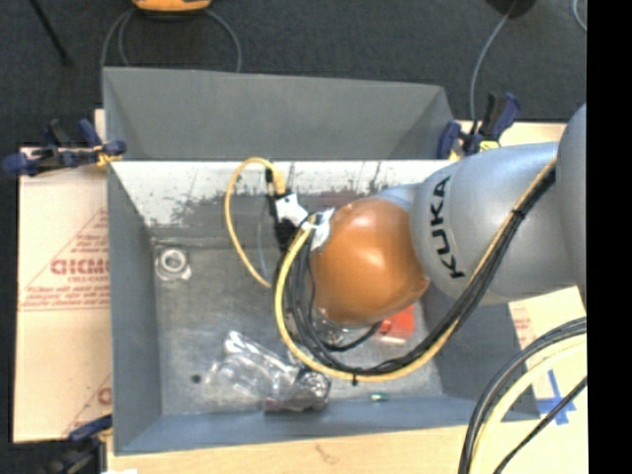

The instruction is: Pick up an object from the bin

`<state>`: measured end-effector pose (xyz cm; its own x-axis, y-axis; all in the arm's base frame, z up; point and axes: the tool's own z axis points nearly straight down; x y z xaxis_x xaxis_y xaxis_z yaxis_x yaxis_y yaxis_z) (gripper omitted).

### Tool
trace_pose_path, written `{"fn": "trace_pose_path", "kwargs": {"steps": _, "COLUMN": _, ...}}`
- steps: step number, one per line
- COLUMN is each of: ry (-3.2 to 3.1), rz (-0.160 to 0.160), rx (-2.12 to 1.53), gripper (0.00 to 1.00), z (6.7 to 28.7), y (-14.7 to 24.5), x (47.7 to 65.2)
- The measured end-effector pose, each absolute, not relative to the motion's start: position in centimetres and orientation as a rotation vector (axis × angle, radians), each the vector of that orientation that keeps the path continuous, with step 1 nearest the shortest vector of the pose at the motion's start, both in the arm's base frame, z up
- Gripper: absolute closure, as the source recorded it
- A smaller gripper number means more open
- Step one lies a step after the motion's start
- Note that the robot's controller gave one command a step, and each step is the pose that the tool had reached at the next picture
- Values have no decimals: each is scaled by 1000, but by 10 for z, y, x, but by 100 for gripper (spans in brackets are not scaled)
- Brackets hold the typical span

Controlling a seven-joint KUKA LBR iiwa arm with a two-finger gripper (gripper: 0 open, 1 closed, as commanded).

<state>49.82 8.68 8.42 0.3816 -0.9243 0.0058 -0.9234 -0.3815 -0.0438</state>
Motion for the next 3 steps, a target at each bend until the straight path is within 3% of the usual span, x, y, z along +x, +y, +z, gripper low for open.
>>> {"fn": "trace_pose_path", "kwargs": {"steps": 1, "ry": 1739, "rz": -13, "rx": -2606, "gripper": 0, "z": 76, "y": 85, "x": 489}}
{"fn": "trace_pose_path", "kwargs": {"steps": 2, "ry": 1730, "rz": -11, "rx": -2608, "gripper": 100, "z": 77, "y": 87, "x": 488}}
{"fn": "trace_pose_path", "kwargs": {"steps": 3, "ry": 1731, "rz": -9, "rx": -2610, "gripper": 0, "z": 76, "y": 86, "x": 488}}
